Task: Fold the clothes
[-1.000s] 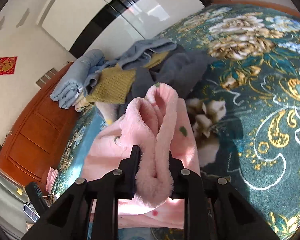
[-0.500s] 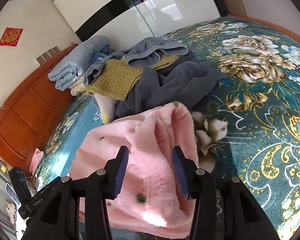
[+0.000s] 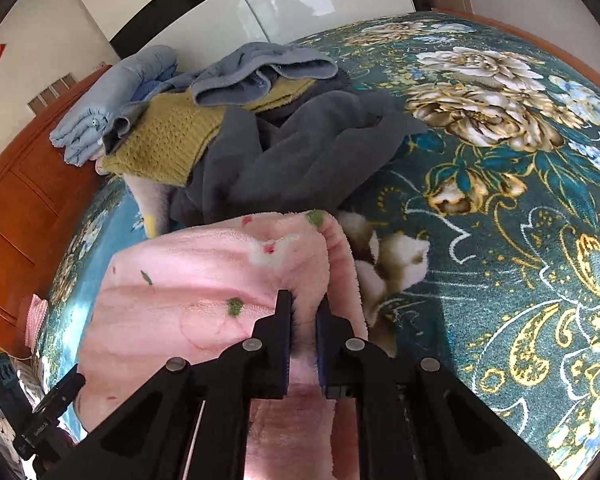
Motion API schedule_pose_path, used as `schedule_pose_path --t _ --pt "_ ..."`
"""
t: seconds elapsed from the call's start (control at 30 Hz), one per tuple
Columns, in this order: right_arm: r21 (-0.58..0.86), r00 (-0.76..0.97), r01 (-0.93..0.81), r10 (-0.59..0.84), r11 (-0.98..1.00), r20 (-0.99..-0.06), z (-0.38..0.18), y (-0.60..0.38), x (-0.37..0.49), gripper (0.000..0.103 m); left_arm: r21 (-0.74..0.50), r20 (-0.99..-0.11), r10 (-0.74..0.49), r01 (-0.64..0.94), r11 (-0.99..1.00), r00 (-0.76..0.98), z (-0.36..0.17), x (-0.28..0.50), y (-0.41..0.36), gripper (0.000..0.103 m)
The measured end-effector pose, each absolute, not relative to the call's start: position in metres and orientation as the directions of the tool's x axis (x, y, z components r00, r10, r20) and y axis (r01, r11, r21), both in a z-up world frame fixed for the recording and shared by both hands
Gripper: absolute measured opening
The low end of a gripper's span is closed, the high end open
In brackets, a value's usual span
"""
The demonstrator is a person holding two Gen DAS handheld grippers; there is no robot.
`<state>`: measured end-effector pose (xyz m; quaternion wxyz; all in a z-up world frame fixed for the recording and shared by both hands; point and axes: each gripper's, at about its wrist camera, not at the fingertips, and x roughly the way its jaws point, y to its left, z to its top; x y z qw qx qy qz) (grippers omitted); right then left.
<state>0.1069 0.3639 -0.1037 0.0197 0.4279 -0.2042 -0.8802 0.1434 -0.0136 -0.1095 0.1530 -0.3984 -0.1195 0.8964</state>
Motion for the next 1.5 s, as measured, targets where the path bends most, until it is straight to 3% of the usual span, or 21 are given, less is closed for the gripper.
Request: schedule_pose_path --t 0.17,0.2,0.23,0.3,0.37,0.63,0.83,0.87,0.9,0.97,1.07,1.33,1.5 --pt "0.393 -0.652 -0.107 -0.234 -0.913 -0.721 -0.087 0.366 0.116 0.018 -0.431 -0.646 0.456 -0.201 -0.880 -0.612 -0.106 0.137 -0.019 0.086" --pt "0.392 -0.658 -0.093 -0.239 -0.915 -0.714 -0.084 0.367 0.121 0.028 -0.470 -0.633 0.487 -0.201 -0.859 -0.602 -0.106 0.134 -0.022 0.086" --pt "0.391 -0.665 -0.080 -0.243 -0.917 -0.706 -0.081 0.368 0.126 0.045 -0.510 -0.623 0.515 -0.194 -0.838 -0.589 -0.108 0.129 -0.024 0.086" --pt "0.438 -0.666 -0.076 -0.281 -0.896 -0.691 -0.084 0.377 0.138 0.063 -0.573 -0.609 0.561 -0.178 -0.800 -0.561 -0.112 0.119 -0.027 0.087" --pt "0.505 -0.661 -0.086 -0.330 -0.859 -0.674 -0.091 0.388 0.148 0.070 -0.609 -0.610 0.592 -0.166 -0.775 -0.526 -0.119 0.108 -0.024 0.088" --pt "0.728 -0.610 -0.154 -0.515 -0.668 -0.602 -0.149 0.405 0.143 0.070 -0.744 -0.594 0.721 -0.098 -0.661 -0.357 -0.158 0.070 0.000 0.088" --pt "0.761 -0.591 -0.129 -0.567 -0.636 -0.574 -0.160 0.393 0.120 0.069 -0.718 -0.612 0.711 -0.134 -0.683 -0.346 -0.149 0.069 0.011 0.086" --pt "0.755 -0.588 -0.123 -0.566 -0.644 -0.578 -0.158 0.390 0.117 0.066 -0.714 -0.618 0.705 -0.127 -0.688 -0.348 -0.149 0.069 0.012 0.078" --pt "0.746 -0.584 -0.120 -0.561 -0.655 -0.586 -0.156 0.386 0.115 0.056 -0.711 -0.623 0.700 -0.120 -0.693 -0.349 -0.149 0.069 0.013 0.072" --pt "0.729 -0.587 -0.113 -0.547 -0.675 -0.597 -0.152 0.381 0.113 0.049 -0.705 -0.629 0.691 -0.114 -0.700 -0.355 -0.147 0.069 0.011 0.050" --pt "0.722 -0.596 -0.091 -0.543 -0.686 -0.591 -0.144 0.379 0.114 0.040 -0.680 -0.632 0.677 -0.150 -0.718 -0.377 -0.131 0.077 0.017 0.035" --pt "0.751 -0.652 0.005 -0.572 -0.660 -0.498 -0.096 0.416 0.126 0.035 -0.636 -0.559 0.724 -0.351 -0.687 -0.404 -0.047 0.093 0.077 0.031" --pt "0.709 -0.690 -0.019 -0.503 -0.705 -0.520 -0.055 0.494 0.120 0.035 -0.595 -0.553 0.755 -0.466 -0.654 -0.353 -0.013 0.062 0.169 0.031"
